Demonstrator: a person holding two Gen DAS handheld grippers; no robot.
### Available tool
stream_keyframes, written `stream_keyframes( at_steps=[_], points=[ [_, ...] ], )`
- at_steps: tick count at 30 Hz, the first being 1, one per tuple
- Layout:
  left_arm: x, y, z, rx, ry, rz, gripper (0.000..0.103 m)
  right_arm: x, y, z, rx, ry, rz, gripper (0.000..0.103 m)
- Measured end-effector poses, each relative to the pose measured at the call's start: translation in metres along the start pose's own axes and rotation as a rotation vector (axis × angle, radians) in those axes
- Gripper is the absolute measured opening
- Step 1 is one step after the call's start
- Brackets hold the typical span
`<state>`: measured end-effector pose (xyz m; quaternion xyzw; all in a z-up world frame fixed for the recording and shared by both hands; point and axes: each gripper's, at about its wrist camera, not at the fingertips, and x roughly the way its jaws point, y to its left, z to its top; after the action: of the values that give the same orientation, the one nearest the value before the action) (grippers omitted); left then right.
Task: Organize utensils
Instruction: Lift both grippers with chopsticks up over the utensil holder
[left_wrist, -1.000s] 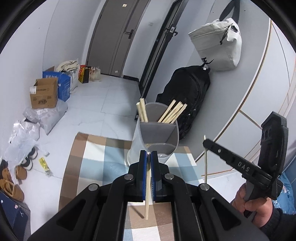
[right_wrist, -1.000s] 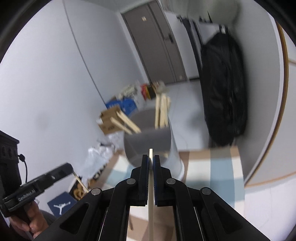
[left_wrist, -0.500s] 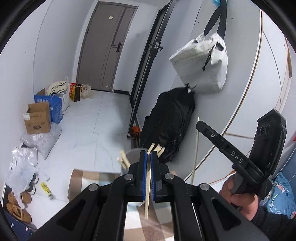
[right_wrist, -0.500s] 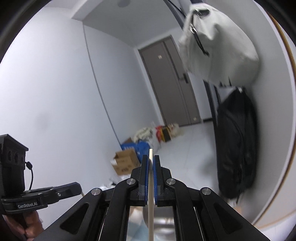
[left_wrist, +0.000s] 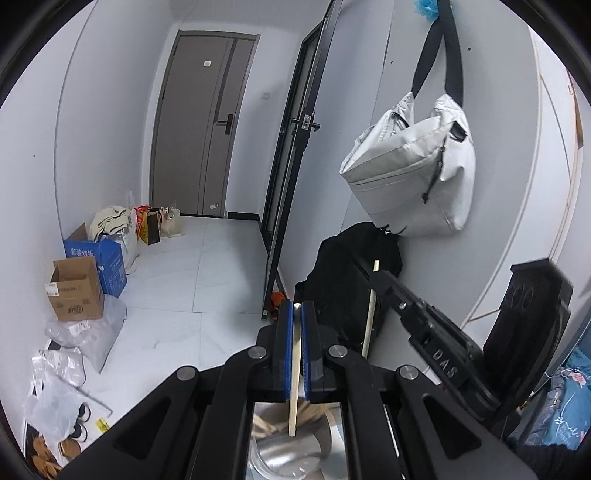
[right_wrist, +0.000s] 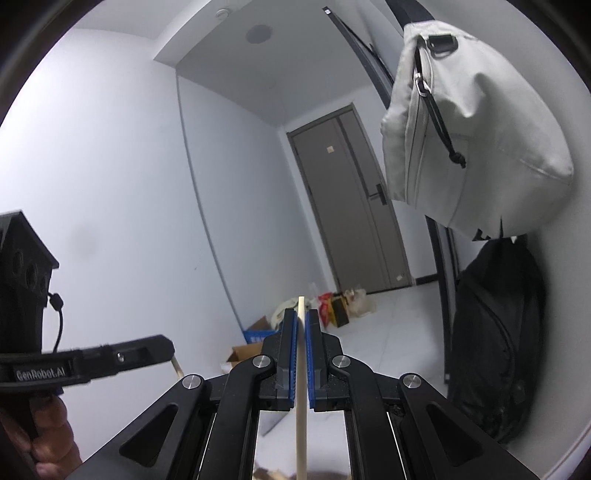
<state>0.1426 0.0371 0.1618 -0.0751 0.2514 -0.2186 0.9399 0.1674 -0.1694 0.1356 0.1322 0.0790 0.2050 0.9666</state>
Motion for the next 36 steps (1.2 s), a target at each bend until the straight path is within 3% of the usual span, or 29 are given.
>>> stream_keyframes(
  at_steps=[17, 28, 36],
  points=[
    [0.066, 0.029, -0.009, -0.010, 0.097, -0.018, 0.000, 0.035, -0.004, -0.048, -0.019, -0.028, -0.014, 0.004],
    [0.078, 0.031, -0.019, 0.014, 0.125, -0.033, 0.000, 0.014, 0.004, -0.070, -0.035, -0.094, -0.043, 0.003],
    [0.077, 0.029, -0.025, 0.020, 0.125, -0.056, 0.000, 0.006, 0.004, -0.075, -0.066, -0.060, -0.028, 0.004]
  ],
)
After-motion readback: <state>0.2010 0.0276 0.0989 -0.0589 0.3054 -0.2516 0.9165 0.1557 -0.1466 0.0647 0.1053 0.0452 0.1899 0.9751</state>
